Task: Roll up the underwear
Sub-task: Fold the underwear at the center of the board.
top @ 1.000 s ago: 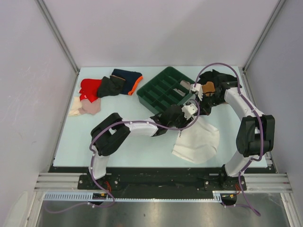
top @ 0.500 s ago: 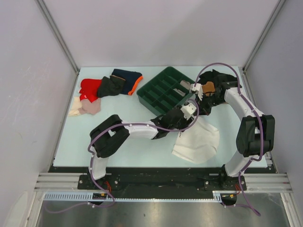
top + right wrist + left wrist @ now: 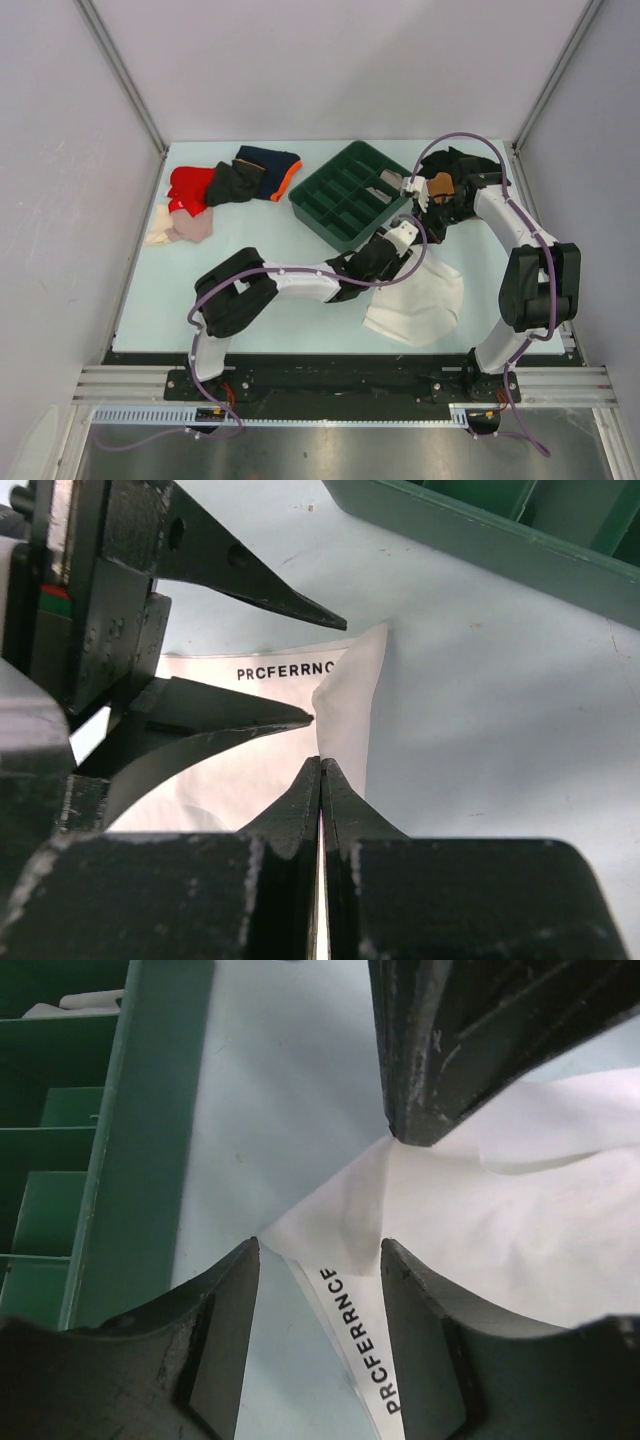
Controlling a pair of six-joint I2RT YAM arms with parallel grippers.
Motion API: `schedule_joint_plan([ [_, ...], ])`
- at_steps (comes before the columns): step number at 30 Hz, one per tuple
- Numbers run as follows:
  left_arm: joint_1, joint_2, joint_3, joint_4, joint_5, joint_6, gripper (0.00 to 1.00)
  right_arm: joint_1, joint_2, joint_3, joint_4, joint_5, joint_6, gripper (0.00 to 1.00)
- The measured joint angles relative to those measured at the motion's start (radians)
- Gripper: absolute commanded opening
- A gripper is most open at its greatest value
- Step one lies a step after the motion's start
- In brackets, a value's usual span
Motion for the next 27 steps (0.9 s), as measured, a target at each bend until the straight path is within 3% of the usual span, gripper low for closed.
schedule_joint_plan([
  [5,-0.007,0.032,0.033,-0.017,-0.048,-0.019,0.53,0.000,0.000,0.000,0.000,-0.003,0.007,0.00],
  [11,-0.008,0.045,0.035,-0.038,-0.053,-0.037,0.40,-0.002,0.000,0.000,0.001,-0.003,0.010,0.00],
  [14,-0.008,0.050,0.040,-0.045,-0.052,-0.045,0.23,-0.002,0.001,0.000,0.001,-0.003,0.013,0.00],
  [15,-0.008,0.051,0.042,-0.047,-0.052,-0.048,0.13,-0.002,0.001,0.000,0.001,-0.003,0.014,0.00],
  [18,-0.008,0.052,0.048,-0.052,-0.047,-0.053,0.00,-0.002,0.001,0.000,0.001,-0.004,0.014,0.00],
  [27,0.006,0.041,0.038,-0.060,0.005,-0.034,0.00,-0.003,0.001,0.000,-0.003,-0.004,0.013,0.00],
])
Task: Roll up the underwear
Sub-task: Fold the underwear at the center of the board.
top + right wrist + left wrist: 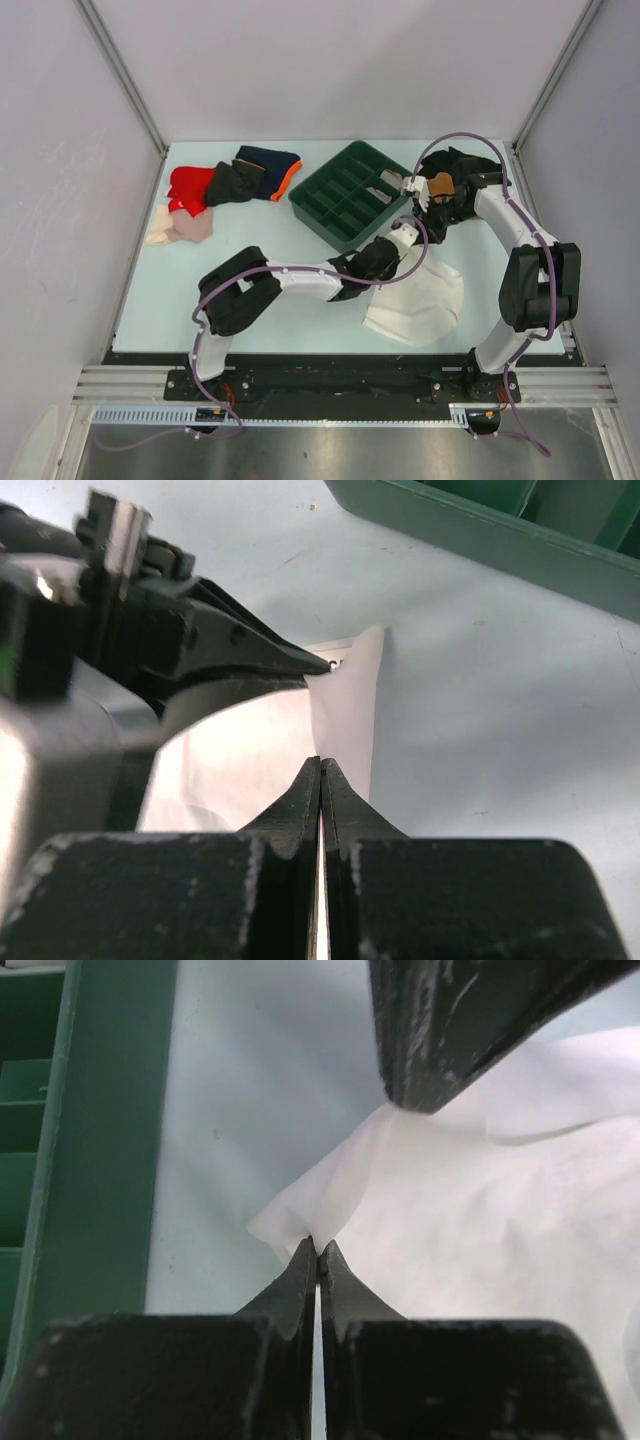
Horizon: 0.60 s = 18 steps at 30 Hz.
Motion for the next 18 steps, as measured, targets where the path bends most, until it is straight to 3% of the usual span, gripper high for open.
schedule_joint_plan([
  [12,0.056,-0.198,-0.066,-0.129,0.242,0.153,0.00,0.006,-0.019,-0.021,-0.027,0.001,-0.026,0.00],
  [18,0.056,-0.219,-0.070,-0.240,0.354,0.215,0.00,0.030,-0.091,-0.111,-0.035,0.001,-0.049,0.00],
])
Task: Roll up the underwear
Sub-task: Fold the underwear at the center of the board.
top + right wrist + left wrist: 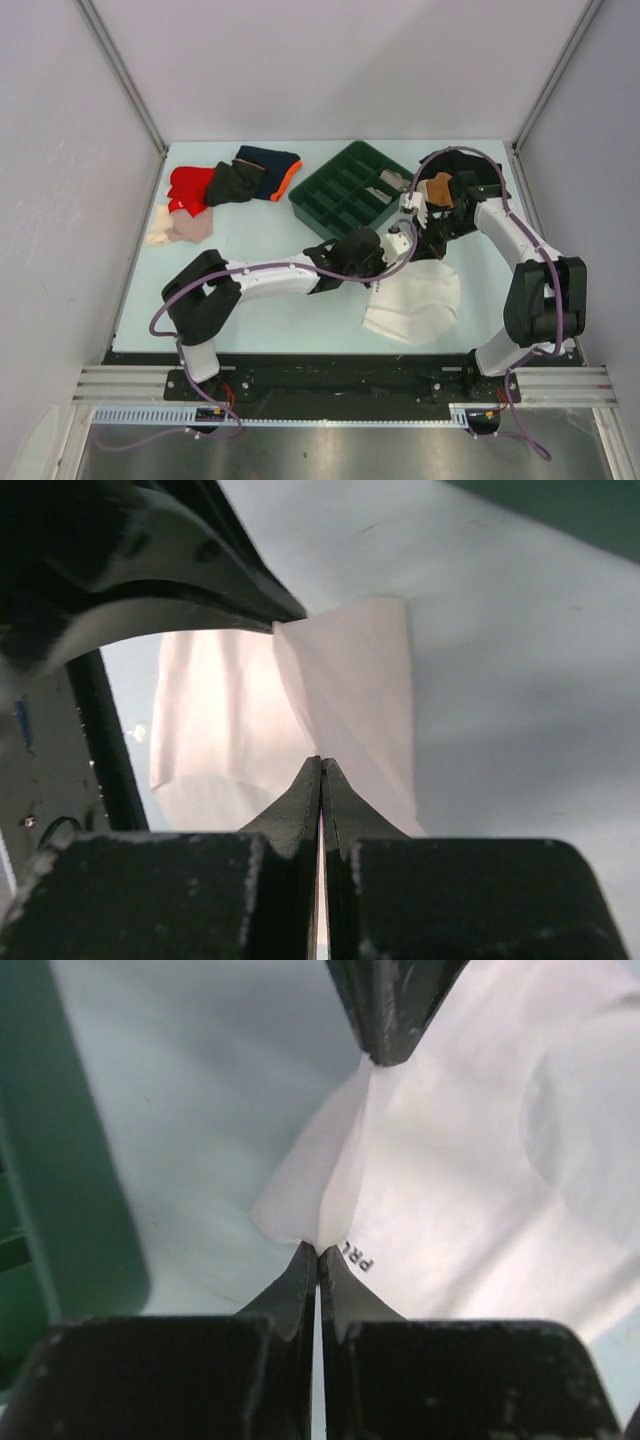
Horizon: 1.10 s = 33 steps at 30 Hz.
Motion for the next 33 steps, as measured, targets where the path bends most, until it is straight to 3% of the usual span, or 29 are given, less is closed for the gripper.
schedule_joint_plan([
  [16,-0.043,-0.036,-0.061,-0.147,0.167,0.049,0.00,0.067,-0.227,-0.270,0.011,-0.025,-0.006,0.00],
  [33,-0.079,-0.078,-0.107,-0.274,0.238,0.056,0.07,0.136,-0.253,-0.380,0.010,-0.037,-0.001,0.00],
])
